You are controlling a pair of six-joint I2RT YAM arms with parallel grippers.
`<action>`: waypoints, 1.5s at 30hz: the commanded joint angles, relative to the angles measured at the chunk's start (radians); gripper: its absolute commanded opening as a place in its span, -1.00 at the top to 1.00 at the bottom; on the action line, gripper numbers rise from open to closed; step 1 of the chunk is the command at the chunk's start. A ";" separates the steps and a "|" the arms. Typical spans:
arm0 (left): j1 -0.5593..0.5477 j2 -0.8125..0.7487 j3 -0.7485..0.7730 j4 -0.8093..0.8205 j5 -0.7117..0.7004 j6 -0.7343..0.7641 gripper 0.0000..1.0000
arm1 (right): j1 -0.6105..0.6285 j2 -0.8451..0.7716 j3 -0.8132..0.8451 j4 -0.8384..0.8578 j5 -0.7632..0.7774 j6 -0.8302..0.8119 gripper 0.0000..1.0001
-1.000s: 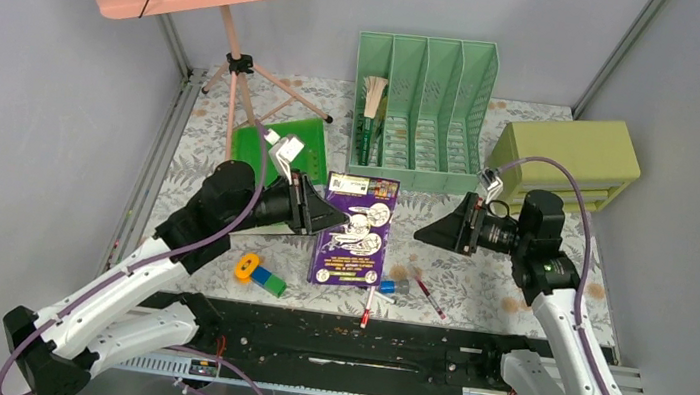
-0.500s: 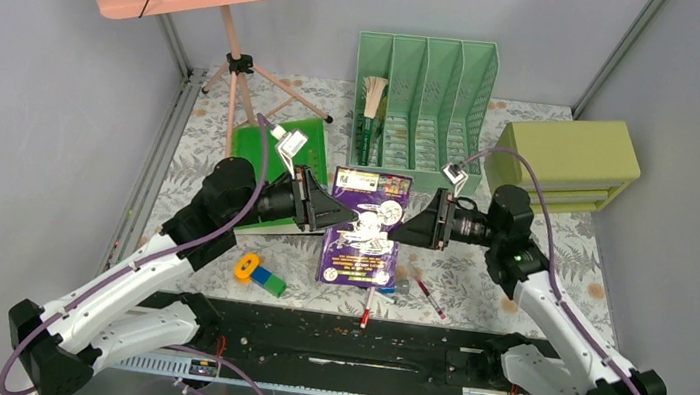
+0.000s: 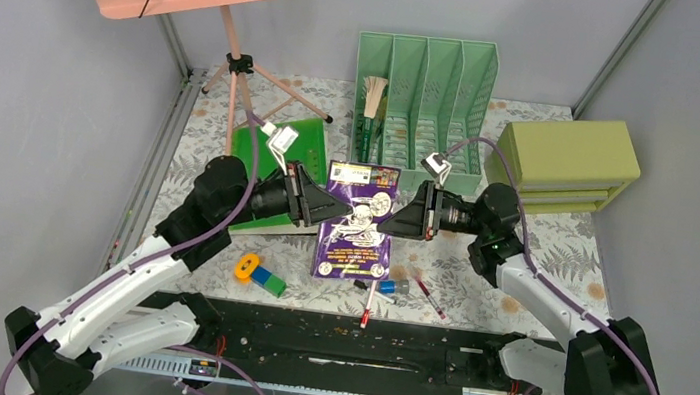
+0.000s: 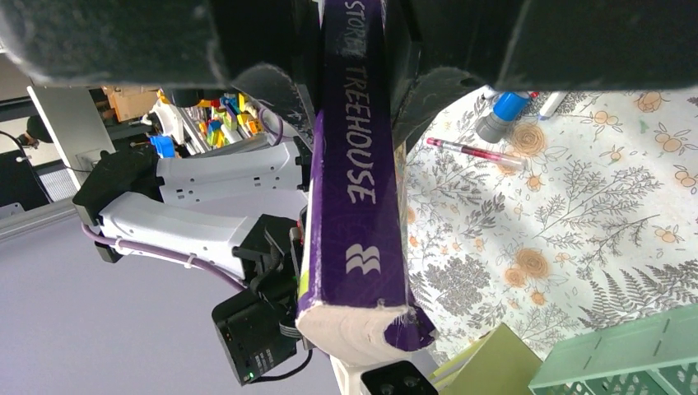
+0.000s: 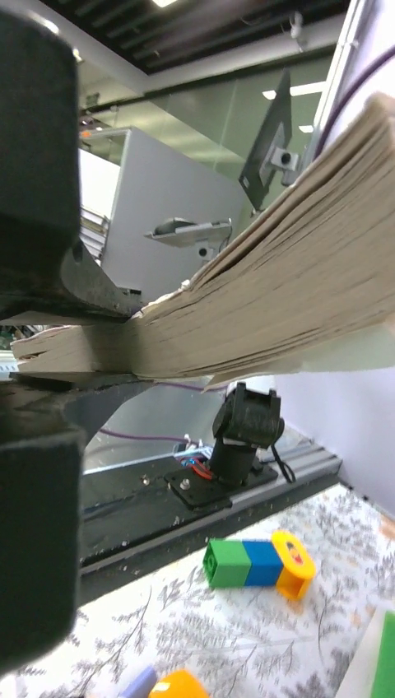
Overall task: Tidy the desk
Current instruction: Place the book in the storage box.
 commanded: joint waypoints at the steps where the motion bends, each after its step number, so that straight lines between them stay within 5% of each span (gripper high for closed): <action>1: -0.023 -0.018 0.014 0.085 0.035 -0.002 0.72 | 0.031 0.020 0.015 0.404 -0.009 0.231 0.90; 3: -0.024 -0.021 0.013 0.071 0.024 0.009 0.68 | 0.031 0.017 0.018 0.402 -0.023 0.235 1.00; 6: -0.023 -0.025 0.018 0.042 0.011 0.027 0.32 | 0.031 0.001 0.024 0.335 -0.045 0.197 1.00; 12: -0.023 -0.049 0.048 -0.090 -0.083 0.098 -0.95 | 0.031 -0.073 0.060 0.053 -0.053 0.012 1.00; 21: -0.022 -0.089 0.155 -0.356 -0.360 0.244 -0.97 | 0.031 -0.225 0.208 -0.756 0.029 -0.568 1.00; 27: -0.018 -0.118 0.171 -0.403 -0.435 0.266 -0.98 | 0.030 -0.271 0.249 -0.933 0.024 -0.699 1.00; 30: -0.004 -0.126 0.173 -0.378 -0.365 0.268 -0.98 | 0.031 -0.287 0.244 -0.963 0.019 -0.721 1.00; 41: 0.115 0.003 0.078 -0.060 0.236 0.070 -0.93 | 0.031 -0.310 0.246 -0.990 0.033 -0.727 1.00; 45: 0.116 0.041 0.044 -0.036 0.269 0.055 -0.82 | 0.031 -0.316 0.233 -0.939 0.015 -0.691 1.00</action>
